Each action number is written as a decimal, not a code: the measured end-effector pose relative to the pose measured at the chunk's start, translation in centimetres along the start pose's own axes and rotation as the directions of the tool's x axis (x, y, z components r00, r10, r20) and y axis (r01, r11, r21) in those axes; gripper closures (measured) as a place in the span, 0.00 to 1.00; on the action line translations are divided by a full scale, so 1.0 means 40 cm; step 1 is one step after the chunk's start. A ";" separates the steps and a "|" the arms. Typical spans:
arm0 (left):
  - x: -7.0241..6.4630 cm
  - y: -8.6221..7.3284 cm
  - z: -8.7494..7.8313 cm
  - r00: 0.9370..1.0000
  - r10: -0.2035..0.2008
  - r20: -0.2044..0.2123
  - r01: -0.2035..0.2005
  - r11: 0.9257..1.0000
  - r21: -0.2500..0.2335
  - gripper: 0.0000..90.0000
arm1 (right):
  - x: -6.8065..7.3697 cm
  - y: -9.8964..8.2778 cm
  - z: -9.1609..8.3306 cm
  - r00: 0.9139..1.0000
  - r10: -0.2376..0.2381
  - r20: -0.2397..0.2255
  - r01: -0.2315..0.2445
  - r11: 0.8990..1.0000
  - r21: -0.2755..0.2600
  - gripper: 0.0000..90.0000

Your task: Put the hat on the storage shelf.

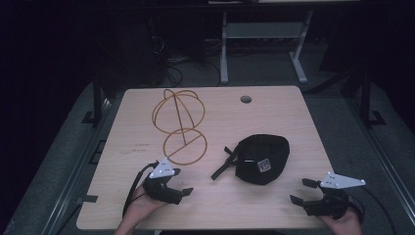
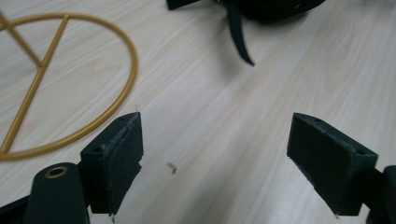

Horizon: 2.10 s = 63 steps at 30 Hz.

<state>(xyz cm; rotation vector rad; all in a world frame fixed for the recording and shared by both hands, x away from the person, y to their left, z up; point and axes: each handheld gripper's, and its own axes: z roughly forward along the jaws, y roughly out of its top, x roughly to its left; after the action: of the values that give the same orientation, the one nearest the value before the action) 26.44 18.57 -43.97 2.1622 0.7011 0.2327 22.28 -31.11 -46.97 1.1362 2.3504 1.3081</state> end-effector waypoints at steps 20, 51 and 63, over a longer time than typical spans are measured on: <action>-0.045 0.103 0.004 0.994 0.086 0.068 -0.086 0.996 -0.007 0.20 | 0.000 0.003 0.005 1.000 -0.004 -0.014 0.004 1.000 -0.001 0.18; -0.107 0.285 0.074 0.961 0.185 0.205 -0.191 0.982 0.009 0.20 | -0.001 -0.001 0.008 1.000 -0.007 -0.030 0.007 1.000 0.002 0.18; -0.143 0.366 0.141 0.939 0.230 0.255 -0.241 0.970 0.010 0.23 | -0.004 0.000 0.004 0.999 -0.002 -0.036 0.001 1.000 -0.011 0.19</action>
<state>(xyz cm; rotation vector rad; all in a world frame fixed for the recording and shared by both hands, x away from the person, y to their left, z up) 29.82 4.35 -35.93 2.2634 0.3034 0.0644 22.47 -31.14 -47.11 1.1169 2.3651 1.3504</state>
